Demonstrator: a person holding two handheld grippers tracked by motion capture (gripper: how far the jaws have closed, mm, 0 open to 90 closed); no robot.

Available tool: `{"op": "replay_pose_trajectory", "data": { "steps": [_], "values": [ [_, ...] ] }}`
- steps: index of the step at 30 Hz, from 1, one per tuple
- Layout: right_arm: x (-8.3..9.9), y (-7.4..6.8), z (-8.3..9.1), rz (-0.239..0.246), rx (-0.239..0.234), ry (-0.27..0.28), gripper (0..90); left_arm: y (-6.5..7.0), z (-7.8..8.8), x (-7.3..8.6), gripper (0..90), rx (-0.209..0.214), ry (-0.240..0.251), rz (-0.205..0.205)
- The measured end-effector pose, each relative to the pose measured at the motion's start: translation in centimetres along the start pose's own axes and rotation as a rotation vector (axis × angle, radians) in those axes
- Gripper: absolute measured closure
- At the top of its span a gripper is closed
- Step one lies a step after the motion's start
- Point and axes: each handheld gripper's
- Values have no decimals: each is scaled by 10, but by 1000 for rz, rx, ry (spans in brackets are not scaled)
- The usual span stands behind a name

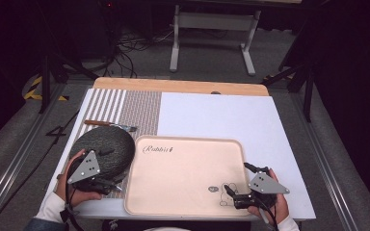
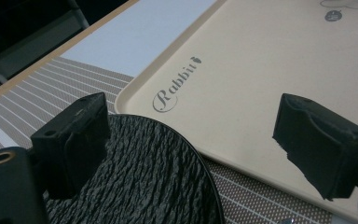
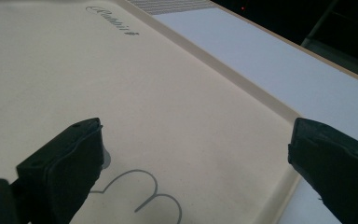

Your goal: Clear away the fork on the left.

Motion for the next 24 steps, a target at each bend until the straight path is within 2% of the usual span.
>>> {"op": "replay_pose_trajectory", "data": {
  "steps": [3,8,14,17,24],
  "values": [
    [0,0,1,1,1,3,44,-1,3,0,87,1,6,1],
    [-2,-1,-1,6,2,-3,44,-1,7,0,95,22,19,9],
    [-3,-3,-3,17,0,-10,44,-4,10,0,90,19,27,16],
    [-4,-2,-3,17,6,-8,44,-6,13,0,114,11,19,-2],
    [-3,-2,-3,15,3,-6,44,-17,19,0,115,-3,30,32]
  ]
}}
Point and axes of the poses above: each handheld gripper's, and its own axes: z roughly backward along the jaws, x roughly out of its underside, y roughly to its right, and after that the axes turned 12 degrees about -x, right-handed
